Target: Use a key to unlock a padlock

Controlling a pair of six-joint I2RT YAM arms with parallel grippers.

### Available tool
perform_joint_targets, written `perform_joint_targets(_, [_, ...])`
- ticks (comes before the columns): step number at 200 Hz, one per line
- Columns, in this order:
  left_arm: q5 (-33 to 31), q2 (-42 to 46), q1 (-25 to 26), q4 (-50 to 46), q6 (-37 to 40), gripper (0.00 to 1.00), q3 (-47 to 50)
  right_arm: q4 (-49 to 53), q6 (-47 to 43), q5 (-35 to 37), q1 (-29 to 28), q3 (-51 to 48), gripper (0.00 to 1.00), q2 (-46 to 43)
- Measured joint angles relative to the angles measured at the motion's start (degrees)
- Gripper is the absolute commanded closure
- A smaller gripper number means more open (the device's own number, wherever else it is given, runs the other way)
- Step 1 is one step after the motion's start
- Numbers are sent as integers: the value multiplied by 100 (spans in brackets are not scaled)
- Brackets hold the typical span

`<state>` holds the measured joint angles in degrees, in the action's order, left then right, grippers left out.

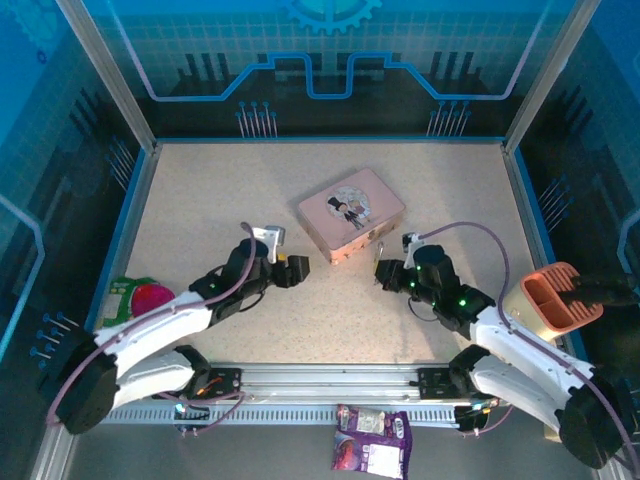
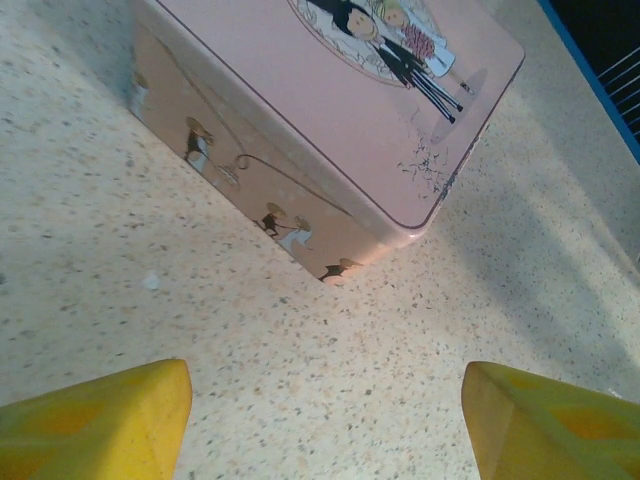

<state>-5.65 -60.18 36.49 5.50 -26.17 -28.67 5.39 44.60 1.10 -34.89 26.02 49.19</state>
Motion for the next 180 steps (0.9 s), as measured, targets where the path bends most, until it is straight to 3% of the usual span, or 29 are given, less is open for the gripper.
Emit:
perform_joint_targets(33, [-188,857,0,175,238,26,549,782,-380,358,-769,0,100,-55])
perform_joint_targets(66, [-208,1095,0,306,302,26,811,1113,-566,575,-1266,2,100,229])
perform_joint_targets(180, [-74,1073,0,597,413,26,903,907,-365,629,-1585,-74,100,1309])
